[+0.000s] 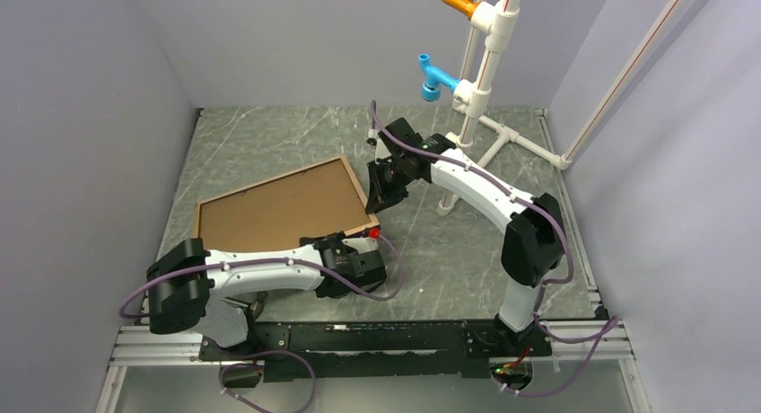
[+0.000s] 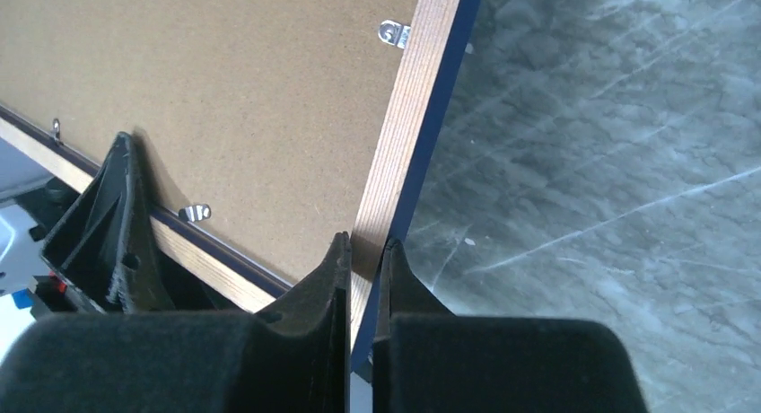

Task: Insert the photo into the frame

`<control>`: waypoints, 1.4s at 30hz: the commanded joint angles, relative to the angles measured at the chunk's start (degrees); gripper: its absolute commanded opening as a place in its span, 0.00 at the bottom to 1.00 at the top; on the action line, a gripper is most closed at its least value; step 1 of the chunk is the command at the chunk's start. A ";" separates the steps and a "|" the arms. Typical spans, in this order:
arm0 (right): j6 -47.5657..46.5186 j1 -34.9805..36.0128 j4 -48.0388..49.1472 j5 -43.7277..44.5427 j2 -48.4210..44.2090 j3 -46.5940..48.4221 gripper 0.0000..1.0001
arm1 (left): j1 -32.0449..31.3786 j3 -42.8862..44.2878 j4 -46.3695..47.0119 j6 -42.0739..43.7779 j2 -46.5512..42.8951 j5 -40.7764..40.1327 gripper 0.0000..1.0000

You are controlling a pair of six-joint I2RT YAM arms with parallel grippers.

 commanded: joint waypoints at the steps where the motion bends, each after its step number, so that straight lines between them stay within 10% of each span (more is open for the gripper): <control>1: -1.70 0.62 -0.67 -7.02 -5.13 -3.04 0.10 | 1.79 3.48 -0.24 -7.24 -3.70 -6.76 0.00; 16: -5.43 0.48 18.11 2.00 -30.59 -15.98 0.99 | 0.82 8.26 -3.56 -5.69 -18.87 0.67 0.00; 25: -21.26 0.51 28.72 -1.83 -42.33 -24.63 1.00 | 0.82 6.15 0.09 1.36 -31.31 13.38 0.00; 33: -32.20 0.67 63.11 -11.65 -55.47 -43.97 0.99 | 0.80 7.44 0.19 2.46 -31.91 20.07 0.00; 42: -52.09 0.92 72.22 -34.32 -49.13 -47.33 1.00 | 0.79 10.08 1.36 4.42 -30.60 25.42 0.00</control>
